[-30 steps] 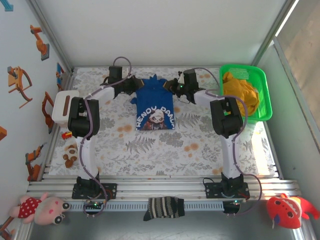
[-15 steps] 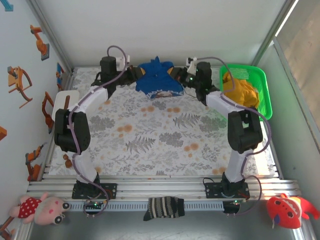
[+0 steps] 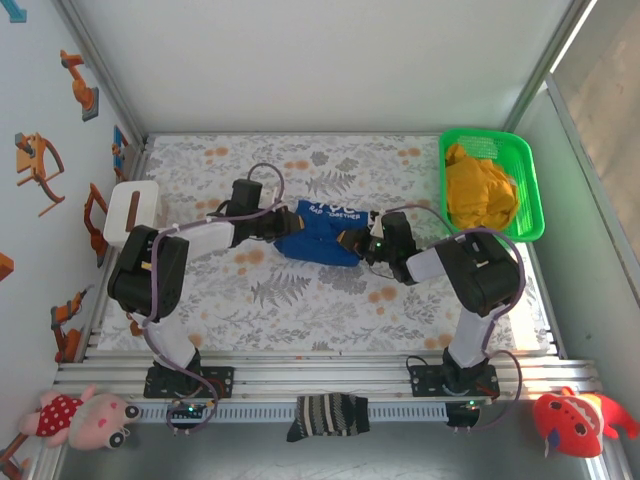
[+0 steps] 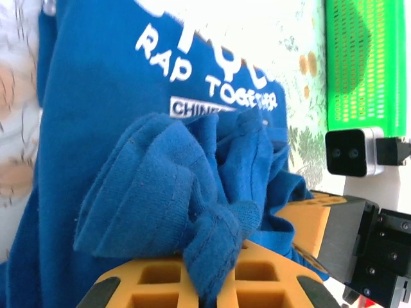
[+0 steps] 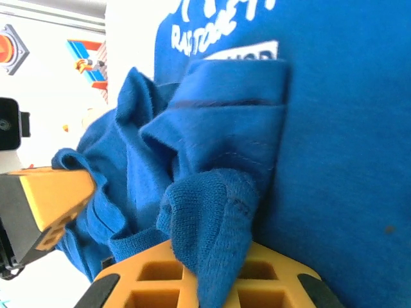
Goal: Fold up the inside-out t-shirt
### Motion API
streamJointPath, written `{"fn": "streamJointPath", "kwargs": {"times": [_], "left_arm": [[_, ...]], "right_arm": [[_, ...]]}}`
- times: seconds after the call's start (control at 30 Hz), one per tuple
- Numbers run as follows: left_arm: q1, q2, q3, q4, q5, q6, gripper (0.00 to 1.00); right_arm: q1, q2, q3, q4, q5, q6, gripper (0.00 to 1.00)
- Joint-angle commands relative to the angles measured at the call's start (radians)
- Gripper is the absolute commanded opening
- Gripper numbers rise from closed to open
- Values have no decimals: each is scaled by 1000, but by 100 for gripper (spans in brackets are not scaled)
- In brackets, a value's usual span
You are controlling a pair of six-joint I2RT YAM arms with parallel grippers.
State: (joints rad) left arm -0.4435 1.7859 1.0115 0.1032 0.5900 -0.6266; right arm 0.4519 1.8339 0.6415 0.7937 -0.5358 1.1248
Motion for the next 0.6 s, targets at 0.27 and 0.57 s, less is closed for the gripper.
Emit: {"fn": "streamJointPath", "kwargs": {"times": [0.27, 0.57], "left_arm": [[10, 132, 250, -124, -141, 205, 0], [20, 274, 342, -107, -190, 215, 0]], "right_arm": [[-36, -43, 155, -180, 216, -209, 0], [-50, 20, 282, -399, 358, -335, 0]]}}
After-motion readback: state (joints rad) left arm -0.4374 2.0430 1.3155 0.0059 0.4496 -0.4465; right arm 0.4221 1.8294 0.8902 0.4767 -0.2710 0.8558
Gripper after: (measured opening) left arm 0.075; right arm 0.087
